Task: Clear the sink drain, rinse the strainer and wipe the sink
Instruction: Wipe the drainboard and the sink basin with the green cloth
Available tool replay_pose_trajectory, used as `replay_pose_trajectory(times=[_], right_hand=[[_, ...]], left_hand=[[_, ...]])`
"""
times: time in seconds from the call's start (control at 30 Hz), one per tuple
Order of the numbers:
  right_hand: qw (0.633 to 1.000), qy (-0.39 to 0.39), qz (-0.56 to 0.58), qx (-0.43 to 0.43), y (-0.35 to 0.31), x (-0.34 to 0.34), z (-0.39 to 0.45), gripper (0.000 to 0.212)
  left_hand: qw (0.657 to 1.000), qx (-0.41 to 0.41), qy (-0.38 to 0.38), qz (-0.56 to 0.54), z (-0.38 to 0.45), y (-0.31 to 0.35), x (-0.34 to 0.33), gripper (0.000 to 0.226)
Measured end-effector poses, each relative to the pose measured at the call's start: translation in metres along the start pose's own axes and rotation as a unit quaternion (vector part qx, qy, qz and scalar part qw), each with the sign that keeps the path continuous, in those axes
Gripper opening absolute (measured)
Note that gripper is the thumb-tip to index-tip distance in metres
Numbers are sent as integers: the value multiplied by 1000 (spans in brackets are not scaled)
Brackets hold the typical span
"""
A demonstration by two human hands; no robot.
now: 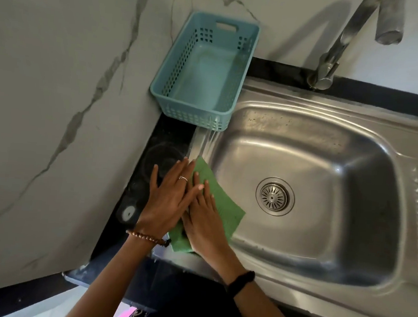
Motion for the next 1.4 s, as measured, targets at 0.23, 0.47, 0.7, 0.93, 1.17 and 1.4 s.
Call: replay_pose_trajectory(times=[0.23,0.47,0.7,0.93,1.17,1.4], right_hand=[[993,66,99,2,26,50,55,63],[961,117,247,-34,32,54,71,61],[925,116,361,-37,26,21,38,51],[896,175,407,-35,42,39,67,72],[899,219,379,-22,72,69,111,58],[968,250,22,13,84,120,151,56]], left_hand=[[1000,17,21,-5,19,0,5,84],[999,24,31,18,25,2,-1,92],[997,10,70,33,28,6,0,83],[995,9,77,62,39,15,-2,77],[996,4,40,84,40,15,-11,70],[989,-6,89,118,45,24,-6,64]])
Point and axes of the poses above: each hand's wrist, its own z-axis towards the middle knuckle, its own x-axis out of the back of the hand, y = z × x, the point moved 7 cm from there along z, towards the middle knuckle, and after that the axes turned 1 degree about -x, right-handed, at the moved point
